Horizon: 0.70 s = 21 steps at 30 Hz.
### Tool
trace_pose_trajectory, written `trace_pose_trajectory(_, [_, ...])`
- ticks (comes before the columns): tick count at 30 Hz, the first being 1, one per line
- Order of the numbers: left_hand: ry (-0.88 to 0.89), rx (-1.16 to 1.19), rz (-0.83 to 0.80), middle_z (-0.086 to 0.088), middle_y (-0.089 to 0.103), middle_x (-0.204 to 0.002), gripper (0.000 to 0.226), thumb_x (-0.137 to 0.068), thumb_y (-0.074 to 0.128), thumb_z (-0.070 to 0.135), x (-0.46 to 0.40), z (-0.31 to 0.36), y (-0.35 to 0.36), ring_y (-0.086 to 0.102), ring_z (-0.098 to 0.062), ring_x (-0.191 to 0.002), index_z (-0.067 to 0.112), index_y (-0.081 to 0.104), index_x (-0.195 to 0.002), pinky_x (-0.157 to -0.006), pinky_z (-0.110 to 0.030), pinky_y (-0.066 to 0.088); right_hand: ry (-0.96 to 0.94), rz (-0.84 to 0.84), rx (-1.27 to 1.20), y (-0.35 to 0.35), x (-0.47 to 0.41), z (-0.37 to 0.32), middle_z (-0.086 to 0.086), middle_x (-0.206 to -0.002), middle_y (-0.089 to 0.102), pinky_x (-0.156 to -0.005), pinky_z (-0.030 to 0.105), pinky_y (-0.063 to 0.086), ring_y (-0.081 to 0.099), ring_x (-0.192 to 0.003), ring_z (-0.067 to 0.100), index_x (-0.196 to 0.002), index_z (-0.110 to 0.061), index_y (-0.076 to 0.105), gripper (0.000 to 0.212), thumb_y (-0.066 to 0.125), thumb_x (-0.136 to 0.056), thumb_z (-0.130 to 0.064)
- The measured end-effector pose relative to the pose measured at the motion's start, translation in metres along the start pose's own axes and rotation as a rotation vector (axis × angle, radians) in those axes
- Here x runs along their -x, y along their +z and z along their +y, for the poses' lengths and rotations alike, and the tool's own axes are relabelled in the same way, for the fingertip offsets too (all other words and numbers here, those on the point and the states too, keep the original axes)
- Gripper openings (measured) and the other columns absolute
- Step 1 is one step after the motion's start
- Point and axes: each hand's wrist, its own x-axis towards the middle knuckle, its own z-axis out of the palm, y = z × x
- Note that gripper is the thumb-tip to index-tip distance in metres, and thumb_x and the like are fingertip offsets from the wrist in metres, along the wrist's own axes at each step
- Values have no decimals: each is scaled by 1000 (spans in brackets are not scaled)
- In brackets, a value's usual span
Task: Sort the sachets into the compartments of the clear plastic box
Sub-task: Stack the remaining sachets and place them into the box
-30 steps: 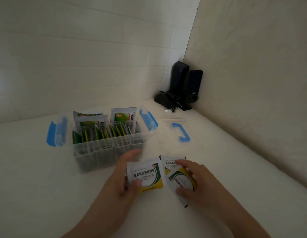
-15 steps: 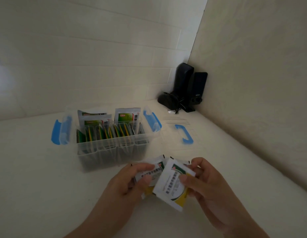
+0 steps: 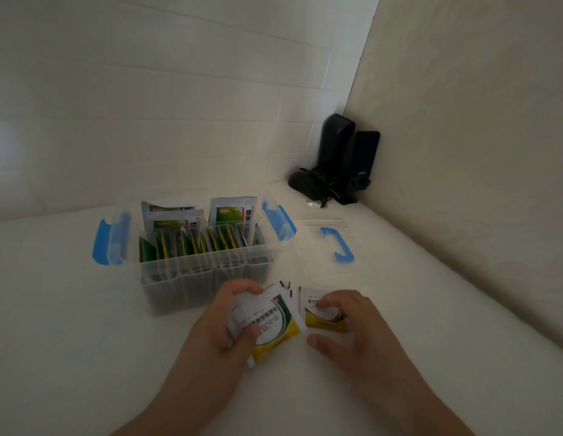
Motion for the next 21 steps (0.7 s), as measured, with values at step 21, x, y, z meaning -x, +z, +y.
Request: trace_pose_trajectory(21, [161,-16,-83,25,56,-109,34,-69,48,55,-3,-8,4,56,5,-99,52,56,-102,-80,-8,43,-560,73,-58,23,5,-14,-15,-114,54,-88,14,47,58,-103,2,-94,-31,64,22,50,-87,-46])
